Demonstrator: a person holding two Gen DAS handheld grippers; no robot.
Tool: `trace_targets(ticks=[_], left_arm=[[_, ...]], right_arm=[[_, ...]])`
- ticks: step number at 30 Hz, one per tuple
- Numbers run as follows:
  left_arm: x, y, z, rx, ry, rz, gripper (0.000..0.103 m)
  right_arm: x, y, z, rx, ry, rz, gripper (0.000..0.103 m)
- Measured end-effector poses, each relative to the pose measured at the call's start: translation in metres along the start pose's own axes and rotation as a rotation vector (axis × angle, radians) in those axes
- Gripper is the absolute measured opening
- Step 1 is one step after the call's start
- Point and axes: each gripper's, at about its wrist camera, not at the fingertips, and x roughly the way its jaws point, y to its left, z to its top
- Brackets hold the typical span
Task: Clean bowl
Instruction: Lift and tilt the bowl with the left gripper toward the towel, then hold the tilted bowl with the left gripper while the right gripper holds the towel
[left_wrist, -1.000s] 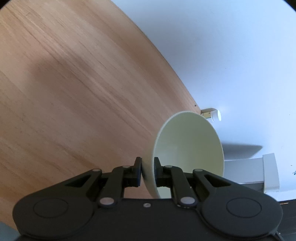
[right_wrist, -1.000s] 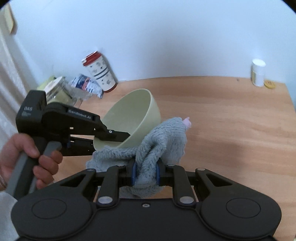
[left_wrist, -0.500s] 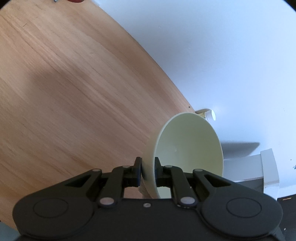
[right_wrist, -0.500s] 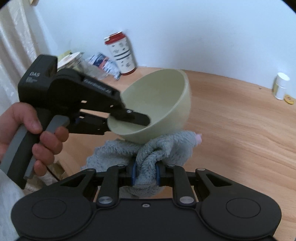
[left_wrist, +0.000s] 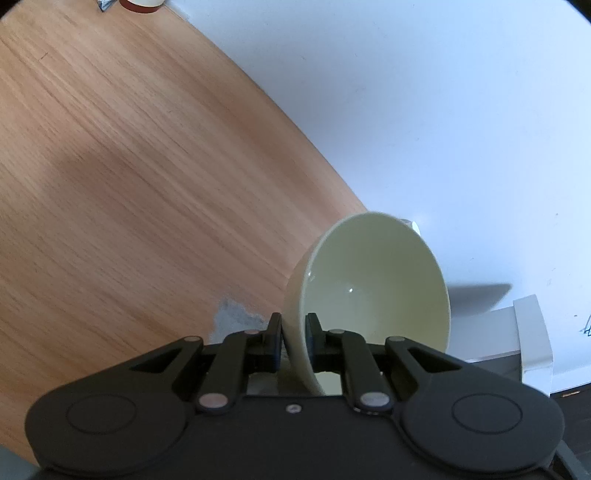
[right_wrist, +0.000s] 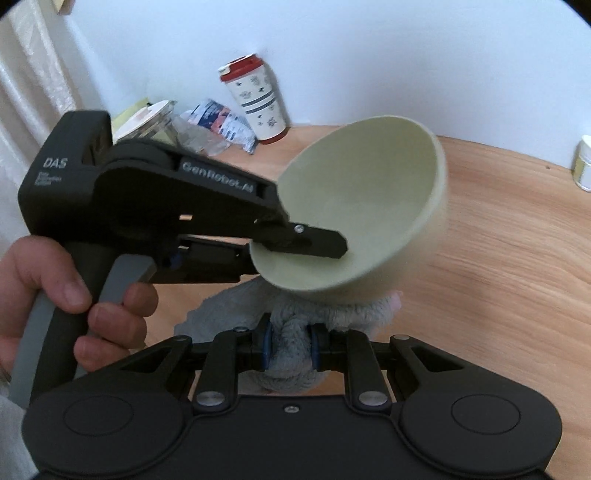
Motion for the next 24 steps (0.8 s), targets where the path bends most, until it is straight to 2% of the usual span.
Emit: trace_targets(ticks=[11,17,24], left_arm=[[0.000,0.006,-0.001,-0.041,0.013,0.028,0.013],[-0.005,0.005,0.000,-0.021,0.002,0.039,0.013],[-0.005,0.000,-0.004,-0.020,0.009,0.028,0.014]], right_arm=[[-0.035,-0.024,0.004,0.068,-0.095,-0.112,0.021],[-0.021,-0.016,0.007,0.045,-0.066,-0.120,0.022],[-0.018,-0.004,0.000,0.018,-0.030,-0.081,0.022]])
